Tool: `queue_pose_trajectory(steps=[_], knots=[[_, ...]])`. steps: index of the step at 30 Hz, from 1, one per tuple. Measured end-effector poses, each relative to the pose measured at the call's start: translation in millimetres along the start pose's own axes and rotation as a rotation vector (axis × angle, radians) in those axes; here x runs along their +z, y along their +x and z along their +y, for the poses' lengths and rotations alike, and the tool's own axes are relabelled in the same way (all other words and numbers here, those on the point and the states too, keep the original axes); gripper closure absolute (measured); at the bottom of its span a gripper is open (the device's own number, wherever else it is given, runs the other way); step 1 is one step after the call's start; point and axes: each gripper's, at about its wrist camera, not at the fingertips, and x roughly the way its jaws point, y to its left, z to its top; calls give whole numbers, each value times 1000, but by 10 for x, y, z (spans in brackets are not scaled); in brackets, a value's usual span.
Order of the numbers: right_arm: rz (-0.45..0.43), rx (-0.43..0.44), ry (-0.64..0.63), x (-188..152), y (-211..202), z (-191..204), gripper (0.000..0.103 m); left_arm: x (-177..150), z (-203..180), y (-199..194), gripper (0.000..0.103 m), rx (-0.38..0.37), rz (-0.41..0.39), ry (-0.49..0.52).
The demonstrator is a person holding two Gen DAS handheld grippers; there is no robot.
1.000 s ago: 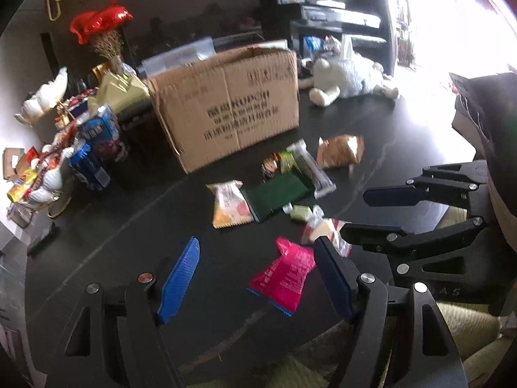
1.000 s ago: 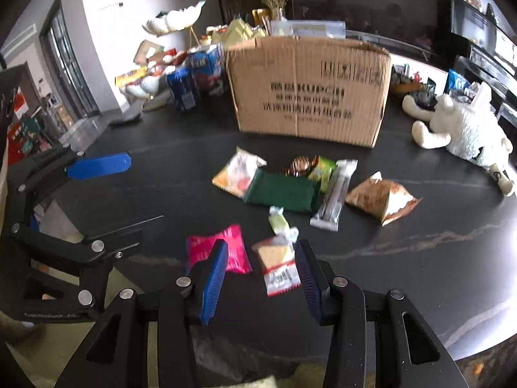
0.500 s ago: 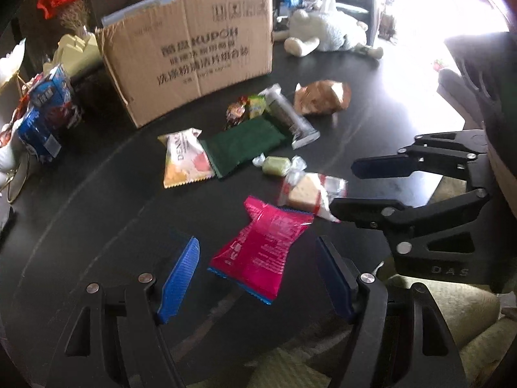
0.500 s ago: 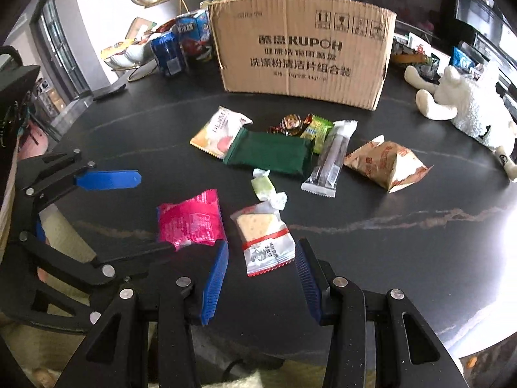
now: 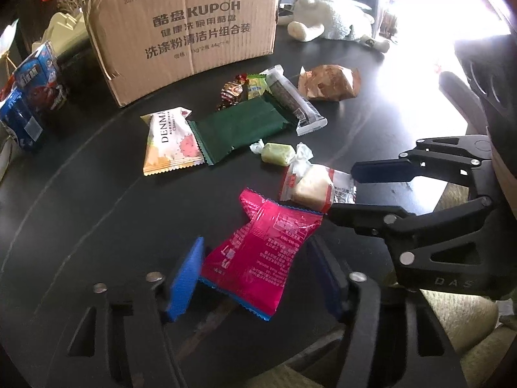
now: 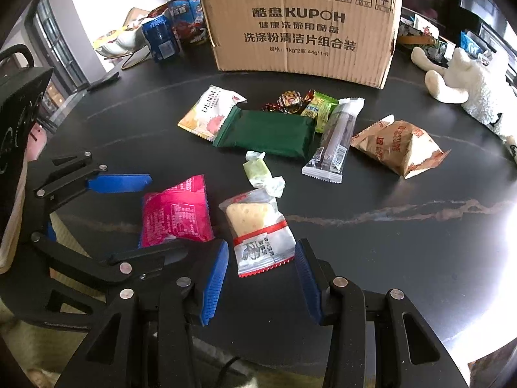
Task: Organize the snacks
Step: 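Grasp the pink packet with the left gripper while the right gripper grasps the cracker packet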
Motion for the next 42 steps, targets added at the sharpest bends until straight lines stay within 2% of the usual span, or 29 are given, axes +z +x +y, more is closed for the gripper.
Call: queue_pose_trajectory(steps=[3, 7, 16, 19, 27, 31, 34, 36, 40, 42], knots=[[-3, -4, -7, 9, 8, 5, 59, -6, 12, 4, 46, -12, -3, -6], [-1, 2, -19, 37, 29, 30, 59, -9, 39, -17, 56, -13, -7, -23], [3, -17, -83, 104, 8, 88, 59, -49, 93, -112, 57, 3, -27, -95], [13, -12, -132, 160, 20, 125, 48, -62, 107, -143, 57, 13, -34, -118], [51, -39, -228, 248, 120, 206, 48, -60, 192, -110, 57, 22, -32, -172], [63, -20, -206, 249, 192, 178, 48, -58, 210, -110, 57, 24, -34, -188], [59, -23, -211, 247, 226, 197, 49, -61, 227, -109, 57, 29, -33, -199], [62, -15, -207, 241, 240, 196, 54, -55, 239, -110, 57, 27, -33, -207], [56, -6, -192, 240, 249, 197, 56, -56, 237, -124, 57, 31, -37, -211], [55, 0, -186, 220, 235, 195, 62, -54, 232, -132, 57, 29, -39, -213]])
